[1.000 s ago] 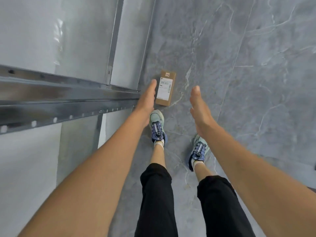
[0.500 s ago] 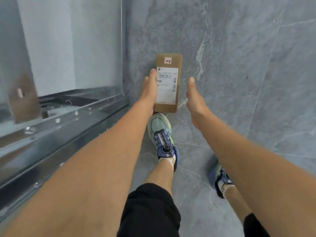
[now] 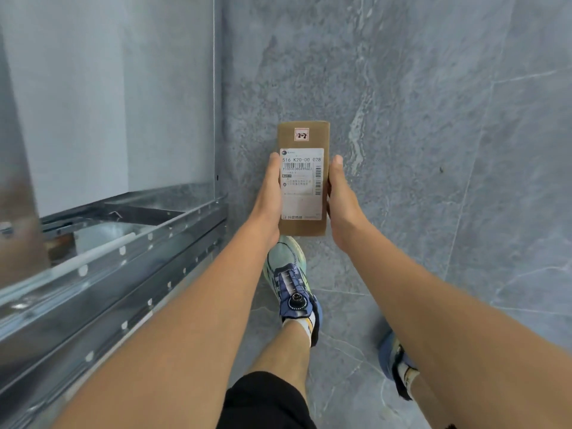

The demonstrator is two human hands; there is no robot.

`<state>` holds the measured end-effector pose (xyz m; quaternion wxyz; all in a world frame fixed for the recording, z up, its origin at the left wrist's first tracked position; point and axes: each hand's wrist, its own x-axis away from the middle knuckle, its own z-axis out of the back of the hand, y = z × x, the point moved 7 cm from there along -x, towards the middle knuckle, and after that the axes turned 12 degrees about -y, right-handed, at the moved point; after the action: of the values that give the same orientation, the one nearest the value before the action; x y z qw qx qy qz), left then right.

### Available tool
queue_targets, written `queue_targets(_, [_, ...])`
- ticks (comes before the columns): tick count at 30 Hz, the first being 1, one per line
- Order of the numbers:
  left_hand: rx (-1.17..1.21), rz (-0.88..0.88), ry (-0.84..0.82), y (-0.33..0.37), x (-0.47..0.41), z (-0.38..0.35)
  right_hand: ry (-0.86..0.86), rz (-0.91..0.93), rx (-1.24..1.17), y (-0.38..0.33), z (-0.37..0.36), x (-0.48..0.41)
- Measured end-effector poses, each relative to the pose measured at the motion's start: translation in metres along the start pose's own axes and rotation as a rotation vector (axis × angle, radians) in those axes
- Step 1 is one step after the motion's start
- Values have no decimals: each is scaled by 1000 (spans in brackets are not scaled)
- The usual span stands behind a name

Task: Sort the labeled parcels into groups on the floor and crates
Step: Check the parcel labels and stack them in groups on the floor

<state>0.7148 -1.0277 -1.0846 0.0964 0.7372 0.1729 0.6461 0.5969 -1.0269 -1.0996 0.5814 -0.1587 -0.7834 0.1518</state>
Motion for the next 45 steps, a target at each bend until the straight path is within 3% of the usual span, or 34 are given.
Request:
queue_targets(5, [-28,-113,-59,54,80,-45,0,101,39,-68,10,83])
queue_targets(12, [-79,-359,-111,172,266,-132,-60,293,160,-210,-1,265])
queue_targets(19, [-80,-667,-35,260,490,-194,-186,547,281,-341,-43,495])
queue_targets(24, [-76,-865,10,286,632,-222,-272,682,331,-380,-83,626])
queue_targets(32, [-144,-1120,65,262,829,-251,-365,859,396,-374,-133,806])
queue_targets(45, [-176,-1238,272,116,1039,-254,-526,1018,507,-274,-188,993])
